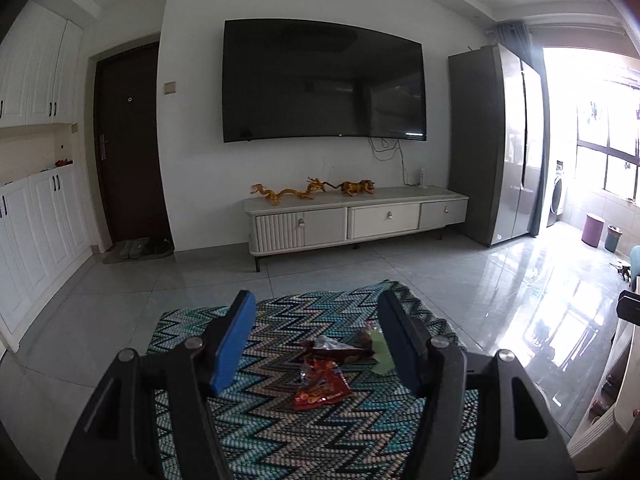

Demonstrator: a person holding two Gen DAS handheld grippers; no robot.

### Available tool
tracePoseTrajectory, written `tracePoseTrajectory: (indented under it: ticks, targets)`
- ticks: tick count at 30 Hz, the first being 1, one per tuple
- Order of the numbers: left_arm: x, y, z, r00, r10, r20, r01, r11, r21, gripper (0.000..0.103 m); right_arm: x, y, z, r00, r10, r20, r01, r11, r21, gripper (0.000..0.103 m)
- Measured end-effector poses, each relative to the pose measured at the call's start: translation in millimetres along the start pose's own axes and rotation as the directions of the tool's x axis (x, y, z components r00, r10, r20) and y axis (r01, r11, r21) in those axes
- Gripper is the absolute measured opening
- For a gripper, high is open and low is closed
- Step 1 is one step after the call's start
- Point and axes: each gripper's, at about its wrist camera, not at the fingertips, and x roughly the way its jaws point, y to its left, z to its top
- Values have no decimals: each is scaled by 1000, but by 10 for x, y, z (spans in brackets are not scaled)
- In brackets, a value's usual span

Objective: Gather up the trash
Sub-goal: 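Move both tools back over the remaining trash on the rug, then grasp the red snack bag with the left tool while the right tool grasps the green paper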

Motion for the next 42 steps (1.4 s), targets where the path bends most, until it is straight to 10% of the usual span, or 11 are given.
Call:
tracePoseTrajectory:
  ticks: [12,26,39,42]
  targets:
    - [883,442,-385,980,-93,-177,76,992,-98,70,984,239,37,988,76,-134,-83,995,-50,61]
    - [2173,85,-1062,905,-130,-405,119,991,-52,71,2615,436,-302,929,121,-351,-158,984,-79,61]
    - [2435,175,-1334,878,-175,-446,131,983,-127,70,3313,476,-524,899,151,-410,-194,979,-64,61]
    - [2414,162,-1345,875,-186,-448,142,981,-130,54,3295,455,-530,896,165,-413,-205,977,-53,56]
